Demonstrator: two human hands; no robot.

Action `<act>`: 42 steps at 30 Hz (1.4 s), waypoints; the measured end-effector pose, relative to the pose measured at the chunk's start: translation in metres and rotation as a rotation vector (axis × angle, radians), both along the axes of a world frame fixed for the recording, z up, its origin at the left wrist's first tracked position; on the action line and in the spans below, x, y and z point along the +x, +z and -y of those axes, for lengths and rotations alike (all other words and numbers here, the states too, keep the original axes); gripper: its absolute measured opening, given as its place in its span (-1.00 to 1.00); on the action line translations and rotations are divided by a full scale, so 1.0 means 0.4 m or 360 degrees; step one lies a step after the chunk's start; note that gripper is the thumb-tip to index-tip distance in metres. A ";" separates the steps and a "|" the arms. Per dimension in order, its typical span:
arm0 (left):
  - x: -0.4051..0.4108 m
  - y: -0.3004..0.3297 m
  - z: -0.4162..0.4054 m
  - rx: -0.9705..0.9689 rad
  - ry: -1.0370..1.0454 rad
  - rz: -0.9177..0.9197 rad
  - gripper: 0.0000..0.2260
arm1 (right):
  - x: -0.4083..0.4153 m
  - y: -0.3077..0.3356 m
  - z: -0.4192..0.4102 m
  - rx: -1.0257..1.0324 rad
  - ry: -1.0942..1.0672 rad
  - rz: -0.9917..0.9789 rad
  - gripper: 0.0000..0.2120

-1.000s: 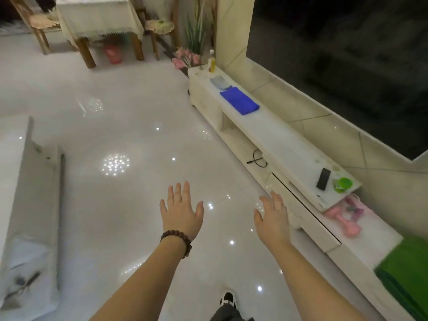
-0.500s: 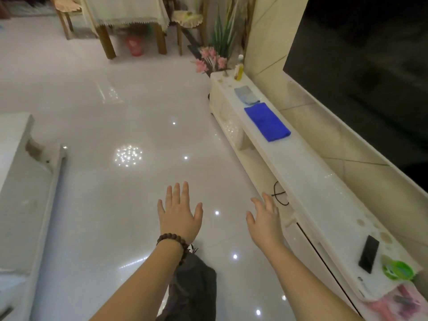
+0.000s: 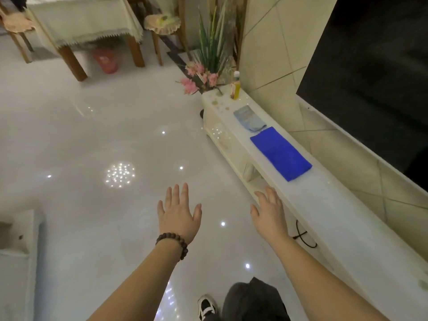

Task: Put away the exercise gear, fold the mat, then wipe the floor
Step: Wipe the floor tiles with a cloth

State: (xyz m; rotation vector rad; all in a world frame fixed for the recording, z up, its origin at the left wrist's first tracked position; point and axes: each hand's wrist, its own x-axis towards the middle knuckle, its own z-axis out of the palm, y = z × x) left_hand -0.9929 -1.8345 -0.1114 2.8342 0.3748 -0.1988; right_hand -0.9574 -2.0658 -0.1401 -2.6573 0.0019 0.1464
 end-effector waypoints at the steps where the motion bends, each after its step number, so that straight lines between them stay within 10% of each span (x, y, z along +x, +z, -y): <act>1: 0.053 -0.002 -0.004 -0.0008 -0.0021 -0.0016 -0.40 | 0.044 -0.004 -0.008 -0.0006 -0.0019 -0.0006 -0.58; 19: 1.360 -0.087 -0.087 0.0073 -0.0420 -0.0197 -0.41 | 1.128 -0.153 -0.026 -0.0009 -0.0408 -0.0249 -0.57; 42: 2.251 -0.461 -0.003 0.0090 -0.1523 -0.0717 -0.43 | 1.728 -0.431 -0.227 0.0177 -0.1298 -0.0569 -0.58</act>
